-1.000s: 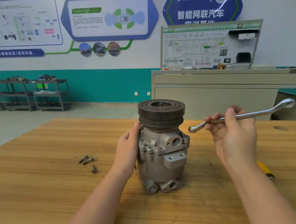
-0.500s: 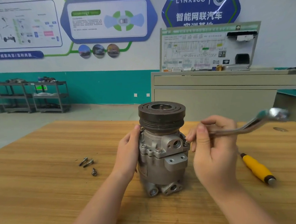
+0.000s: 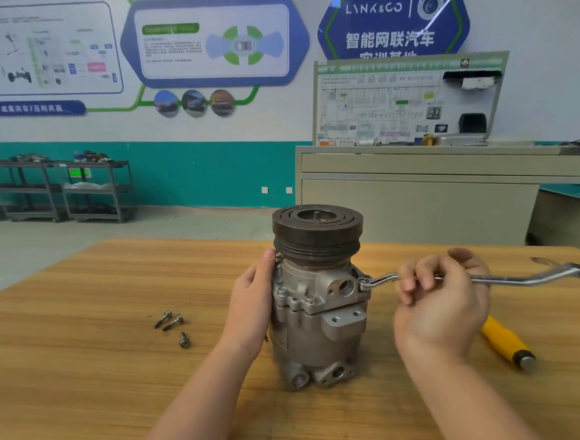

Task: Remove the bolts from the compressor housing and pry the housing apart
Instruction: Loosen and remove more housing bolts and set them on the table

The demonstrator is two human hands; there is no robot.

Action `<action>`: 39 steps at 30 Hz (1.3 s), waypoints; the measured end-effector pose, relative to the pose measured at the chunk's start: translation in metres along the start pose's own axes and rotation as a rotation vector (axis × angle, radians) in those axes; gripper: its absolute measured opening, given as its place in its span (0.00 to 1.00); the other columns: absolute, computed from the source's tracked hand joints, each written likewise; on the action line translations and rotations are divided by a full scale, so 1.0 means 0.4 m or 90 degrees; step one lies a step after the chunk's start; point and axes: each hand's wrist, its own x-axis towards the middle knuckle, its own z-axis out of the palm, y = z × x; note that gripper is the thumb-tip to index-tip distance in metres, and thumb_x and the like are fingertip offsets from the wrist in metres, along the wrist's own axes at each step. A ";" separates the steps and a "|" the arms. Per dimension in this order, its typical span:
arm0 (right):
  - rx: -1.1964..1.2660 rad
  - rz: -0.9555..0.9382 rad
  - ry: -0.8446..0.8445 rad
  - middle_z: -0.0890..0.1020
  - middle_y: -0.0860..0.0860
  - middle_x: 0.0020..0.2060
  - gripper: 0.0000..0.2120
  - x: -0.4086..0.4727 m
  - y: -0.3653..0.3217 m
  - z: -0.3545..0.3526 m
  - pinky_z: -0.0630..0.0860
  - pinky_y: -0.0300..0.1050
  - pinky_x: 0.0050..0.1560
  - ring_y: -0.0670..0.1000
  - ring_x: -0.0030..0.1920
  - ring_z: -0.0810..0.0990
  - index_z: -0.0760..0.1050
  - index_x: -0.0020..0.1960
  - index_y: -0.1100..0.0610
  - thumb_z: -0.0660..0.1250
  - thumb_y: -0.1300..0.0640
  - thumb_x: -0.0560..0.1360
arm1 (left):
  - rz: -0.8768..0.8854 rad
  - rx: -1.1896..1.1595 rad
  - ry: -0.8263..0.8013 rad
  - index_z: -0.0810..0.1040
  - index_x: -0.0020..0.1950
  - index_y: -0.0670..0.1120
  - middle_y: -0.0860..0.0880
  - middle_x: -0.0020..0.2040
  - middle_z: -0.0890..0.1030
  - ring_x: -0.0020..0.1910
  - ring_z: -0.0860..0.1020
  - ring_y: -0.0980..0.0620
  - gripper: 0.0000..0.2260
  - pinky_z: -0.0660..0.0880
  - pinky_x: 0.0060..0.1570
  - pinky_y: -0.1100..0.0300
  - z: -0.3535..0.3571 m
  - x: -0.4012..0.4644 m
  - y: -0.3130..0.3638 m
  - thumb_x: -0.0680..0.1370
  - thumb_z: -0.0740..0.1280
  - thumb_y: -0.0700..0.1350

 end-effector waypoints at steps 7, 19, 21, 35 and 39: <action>0.167 0.407 0.015 0.65 0.48 0.25 0.10 0.085 0.002 -0.019 0.60 0.35 0.20 0.45 0.23 0.67 0.65 0.41 0.56 0.52 0.65 0.79 | -0.004 0.006 0.002 0.85 0.50 0.54 0.54 0.48 0.87 0.48 0.83 0.62 0.19 0.72 0.46 0.63 0.003 -0.001 0.000 0.84 0.55 0.56; 0.029 0.213 0.003 0.72 0.51 0.24 0.12 0.062 -0.021 -0.008 0.67 0.37 0.24 0.51 0.26 0.75 0.69 0.45 0.57 0.52 0.68 0.80 | 0.000 0.004 -0.003 0.85 0.51 0.52 0.53 0.48 0.87 0.48 0.83 0.61 0.19 0.74 0.44 0.66 0.000 0.001 -0.002 0.84 0.55 0.56; 0.014 0.205 0.009 0.72 0.51 0.24 0.11 0.054 -0.021 -0.005 0.67 0.38 0.23 0.51 0.26 0.76 0.68 0.45 0.57 0.52 0.68 0.81 | 0.004 0.005 -0.003 0.85 0.50 0.52 0.53 0.48 0.87 0.47 0.83 0.61 0.19 0.75 0.39 0.70 0.000 0.003 -0.002 0.84 0.55 0.56; -0.284 -0.225 -0.151 0.75 0.48 0.28 0.11 -0.036 -0.019 0.018 0.75 0.43 0.29 0.50 0.30 0.78 0.62 0.49 0.47 0.52 0.63 0.82 | 0.003 0.005 0.004 0.85 0.50 0.52 0.52 0.48 0.87 0.47 0.83 0.61 0.19 0.75 0.41 0.69 0.000 0.007 -0.006 0.84 0.55 0.56; -0.374 -0.433 -0.266 0.73 0.50 0.29 0.09 -0.071 0.005 0.016 0.76 0.38 0.36 0.47 0.30 0.78 0.59 0.52 0.47 0.52 0.61 0.81 | -0.005 0.009 0.008 0.86 0.48 0.55 0.54 0.47 0.87 0.47 0.83 0.62 0.19 0.73 0.45 0.64 0.001 0.004 -0.004 0.84 0.55 0.56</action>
